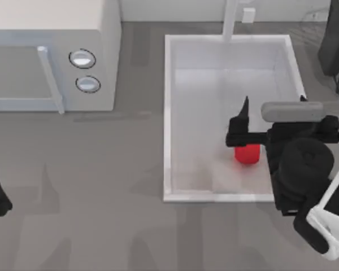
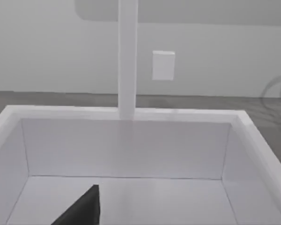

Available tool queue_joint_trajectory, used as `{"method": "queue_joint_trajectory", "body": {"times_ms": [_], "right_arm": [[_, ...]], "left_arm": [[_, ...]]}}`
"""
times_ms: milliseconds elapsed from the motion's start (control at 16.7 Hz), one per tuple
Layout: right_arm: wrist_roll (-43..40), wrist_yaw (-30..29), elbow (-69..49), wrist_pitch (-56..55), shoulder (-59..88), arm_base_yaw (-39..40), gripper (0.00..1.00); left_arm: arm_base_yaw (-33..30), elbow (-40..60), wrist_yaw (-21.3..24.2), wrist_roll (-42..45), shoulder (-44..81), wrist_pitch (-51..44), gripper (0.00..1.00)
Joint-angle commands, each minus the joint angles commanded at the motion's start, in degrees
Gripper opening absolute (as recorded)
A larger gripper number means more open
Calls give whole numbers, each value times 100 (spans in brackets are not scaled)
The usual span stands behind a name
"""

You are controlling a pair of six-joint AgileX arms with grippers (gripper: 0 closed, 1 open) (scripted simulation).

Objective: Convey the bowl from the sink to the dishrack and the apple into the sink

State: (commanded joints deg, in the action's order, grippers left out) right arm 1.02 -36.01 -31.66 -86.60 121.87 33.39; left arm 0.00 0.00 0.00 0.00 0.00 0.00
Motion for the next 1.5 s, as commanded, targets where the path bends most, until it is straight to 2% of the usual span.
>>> {"method": "queue_joint_trajectory", "body": {"times_ms": [300,660,960,1260,1500], "right_arm": [[34,843,889,1941,-2113,-1065,100],[46,2035,2053,4963,-6250,-2393,100],[-8,2905,2761,7109,-9579,-3087,100],[-79,3455,3109,8395,-11626,-3335,100],[-102,3601,3166,8660,-12187,-3339,100]], "left_arm": [[0,0,0,0,0,0,100],[0,0,0,0,0,0,100],[0,0,0,0,0,0,100],[0,0,0,0,0,0,100],[0,0,0,0,0,0,100]]}}
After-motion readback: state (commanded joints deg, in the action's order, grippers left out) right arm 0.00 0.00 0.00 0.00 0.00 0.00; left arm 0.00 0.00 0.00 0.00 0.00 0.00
